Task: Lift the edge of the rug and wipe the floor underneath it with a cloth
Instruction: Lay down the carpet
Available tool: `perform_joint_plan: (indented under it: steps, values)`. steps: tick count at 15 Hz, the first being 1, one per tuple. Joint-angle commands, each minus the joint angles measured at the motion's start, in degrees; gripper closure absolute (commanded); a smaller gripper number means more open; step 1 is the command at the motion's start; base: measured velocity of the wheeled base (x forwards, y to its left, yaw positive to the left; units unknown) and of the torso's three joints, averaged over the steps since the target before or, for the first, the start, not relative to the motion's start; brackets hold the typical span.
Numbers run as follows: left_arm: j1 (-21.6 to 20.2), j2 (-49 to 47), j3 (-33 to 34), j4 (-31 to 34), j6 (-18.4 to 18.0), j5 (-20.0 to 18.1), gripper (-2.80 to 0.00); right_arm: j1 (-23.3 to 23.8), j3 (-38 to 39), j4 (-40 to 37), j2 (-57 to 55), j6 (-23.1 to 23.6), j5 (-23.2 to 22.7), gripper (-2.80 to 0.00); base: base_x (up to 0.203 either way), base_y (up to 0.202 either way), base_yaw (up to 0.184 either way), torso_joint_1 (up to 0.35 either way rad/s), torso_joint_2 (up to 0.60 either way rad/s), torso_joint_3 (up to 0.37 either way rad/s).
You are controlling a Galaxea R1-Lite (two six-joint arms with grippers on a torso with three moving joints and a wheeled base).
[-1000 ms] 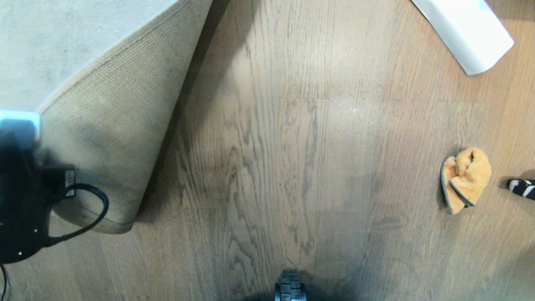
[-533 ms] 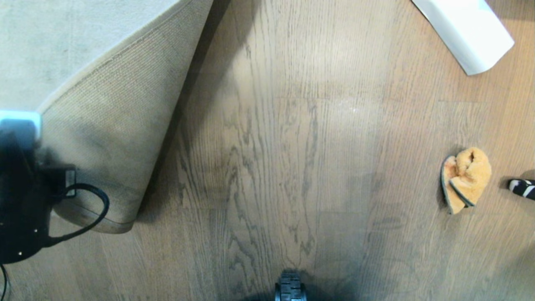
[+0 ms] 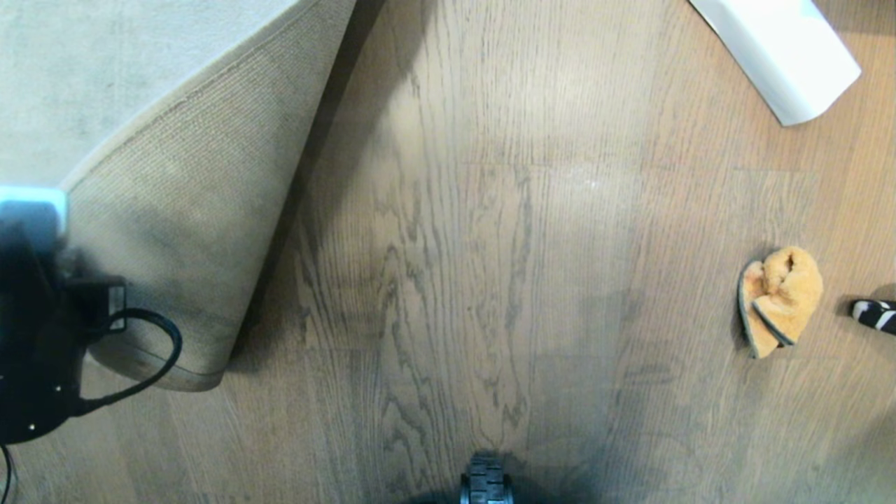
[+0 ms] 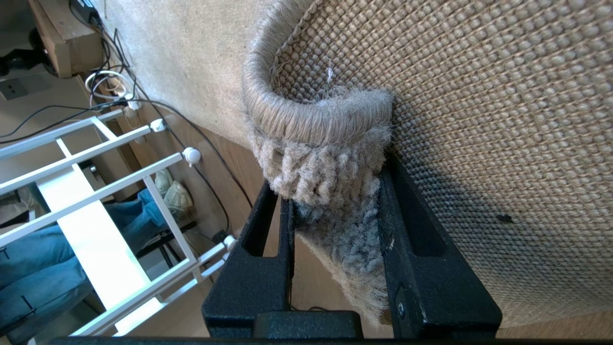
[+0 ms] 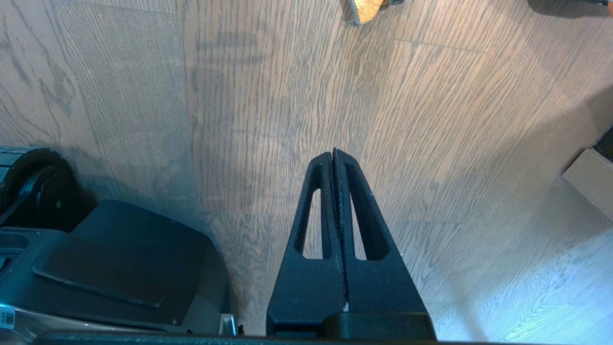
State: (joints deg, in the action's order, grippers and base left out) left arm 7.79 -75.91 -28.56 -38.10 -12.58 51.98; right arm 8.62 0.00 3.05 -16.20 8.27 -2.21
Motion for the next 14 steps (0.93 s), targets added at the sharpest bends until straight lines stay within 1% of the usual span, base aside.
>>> perform_joint_plan:
  steps: [1,3,4,6,8,9,11,14]
  values:
    - [0.0,0.0,-0.4,-0.2,-0.1,0.3,0.00,0.0,0.0,0.0,-0.1,0.1,0.0,0.00,0.000,0.000,0.000,0.000,0.00,0.000]
    - [0.3,0.1,-0.4,-0.2,-0.2,0.3,0.00,-1.0,0.0,0.0,-0.2,0.1,0.0,0.00,0.000,0.000,0.000,0.000,0.00,0.000]
    - [0.3,0.0,-0.4,-0.2,-0.2,0.3,0.00,-2.7,0.0,0.0,-0.2,0.1,0.0,0.00,0.000,0.000,0.000,0.000,0.00,0.000]
    - [0.4,0.0,-0.4,-0.2,-0.1,0.3,0.00,-4.3,0.0,0.0,0.1,0.1,0.0,0.00,0.000,0.000,0.000,0.000,0.00,0.000]
    - [0.4,-0.1,-0.4,-0.2,-0.1,0.3,0.00,-9.2,0.0,0.0,1.8,0.1,0.0,0.00,0.000,0.000,0.000,0.000,0.00,0.000]
    - [0.4,-0.2,-0.4,-0.2,-0.1,0.2,0.00,-10.3,0.0,0.0,2.8,0.0,0.0,0.00,0.000,0.000,0.000,0.000,0.00,0.000]
    - [0.4,-0.3,-0.3,-0.2,0.0,0.2,0.00,-9.7,0.0,0.0,5.0,-0.2,0.0,0.00,0.000,0.000,0.000,0.000,0.00,0.000]
    - [0.5,-0.3,-0.4,-0.2,-0.1,0.2,0.00,-8.9,0.0,0.0,14.2,-0.2,0.0,0.00,0.000,0.000,0.000,0.000,0.00,0.000]
